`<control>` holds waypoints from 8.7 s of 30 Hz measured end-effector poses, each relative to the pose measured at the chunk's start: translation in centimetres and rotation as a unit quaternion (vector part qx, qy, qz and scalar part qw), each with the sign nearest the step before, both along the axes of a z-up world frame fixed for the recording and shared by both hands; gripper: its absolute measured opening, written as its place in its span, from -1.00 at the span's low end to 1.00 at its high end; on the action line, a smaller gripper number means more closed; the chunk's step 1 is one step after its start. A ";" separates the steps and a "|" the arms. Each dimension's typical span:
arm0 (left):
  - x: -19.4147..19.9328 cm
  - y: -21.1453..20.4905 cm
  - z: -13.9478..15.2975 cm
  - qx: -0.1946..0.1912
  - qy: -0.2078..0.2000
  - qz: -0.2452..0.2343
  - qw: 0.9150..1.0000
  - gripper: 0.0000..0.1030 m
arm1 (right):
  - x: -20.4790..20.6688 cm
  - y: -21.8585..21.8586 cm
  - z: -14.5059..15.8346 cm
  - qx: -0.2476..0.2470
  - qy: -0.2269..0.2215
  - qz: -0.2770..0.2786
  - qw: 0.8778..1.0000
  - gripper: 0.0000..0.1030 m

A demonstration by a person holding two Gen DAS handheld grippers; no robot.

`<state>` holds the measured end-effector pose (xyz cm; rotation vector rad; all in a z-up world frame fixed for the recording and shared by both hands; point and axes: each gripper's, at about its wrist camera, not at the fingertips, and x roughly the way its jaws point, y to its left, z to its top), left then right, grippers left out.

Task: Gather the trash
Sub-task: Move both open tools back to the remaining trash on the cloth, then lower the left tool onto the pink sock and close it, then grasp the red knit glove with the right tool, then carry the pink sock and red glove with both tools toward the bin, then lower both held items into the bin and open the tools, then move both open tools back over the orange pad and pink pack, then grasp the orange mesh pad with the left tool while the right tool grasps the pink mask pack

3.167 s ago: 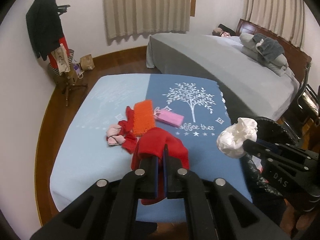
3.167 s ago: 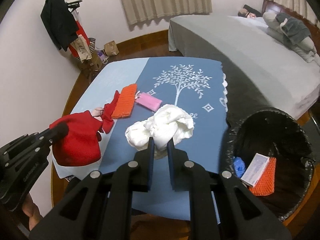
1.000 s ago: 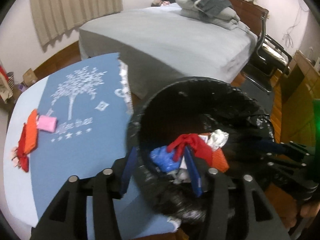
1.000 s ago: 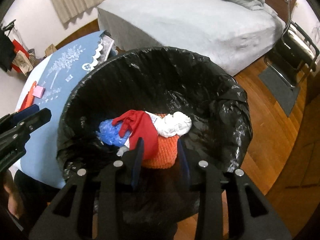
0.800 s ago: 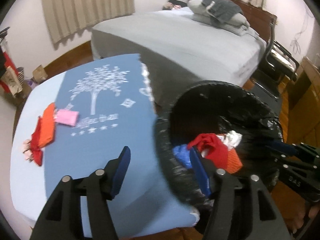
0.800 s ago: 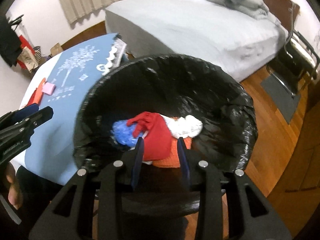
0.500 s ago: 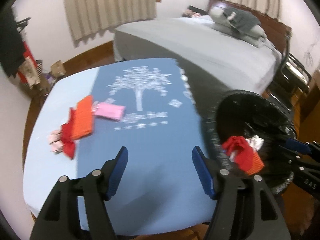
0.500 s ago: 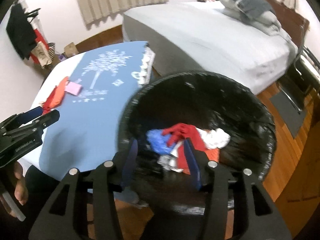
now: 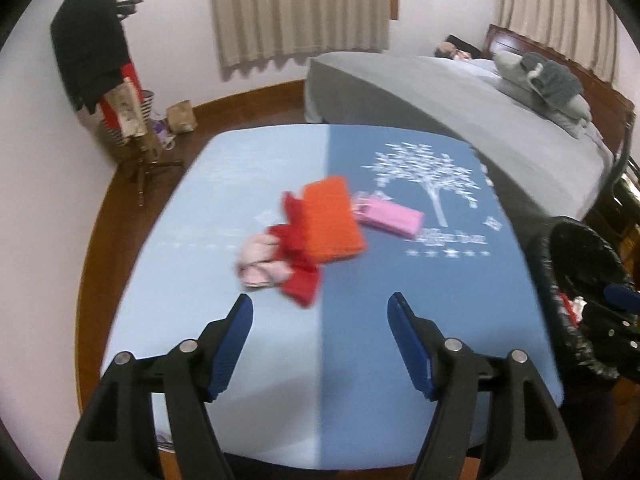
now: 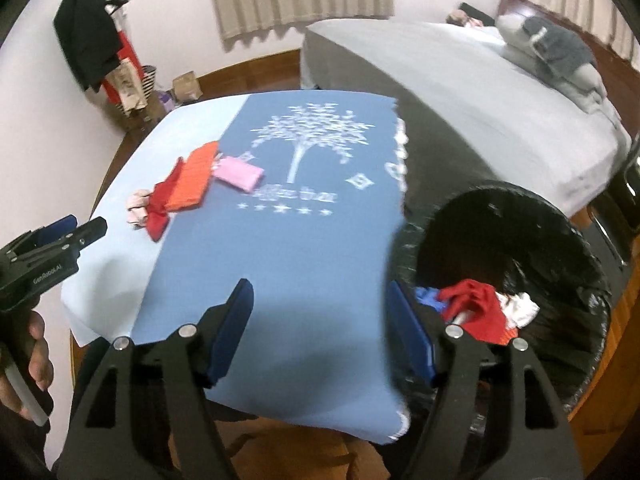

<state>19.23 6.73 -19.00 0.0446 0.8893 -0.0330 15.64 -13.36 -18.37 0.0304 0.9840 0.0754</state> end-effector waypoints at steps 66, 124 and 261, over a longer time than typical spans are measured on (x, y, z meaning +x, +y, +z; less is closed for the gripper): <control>7.5 16.1 -8.1 -0.048 0.050 -0.007 0.998 -0.81 | 13.7 22.5 -8.3 0.025 0.039 0.087 0.995 0.07; -0.9 -1.5 4.4 -0.031 0.001 -0.027 0.999 -0.92 | 2.8 5.4 6.2 0.036 -0.053 0.057 0.996 -0.90; 15.3 -2.5 -11.7 -0.023 0.153 -0.001 0.988 0.27 | 18.7 5.3 -8.5 -0.003 0.103 0.028 0.994 -0.09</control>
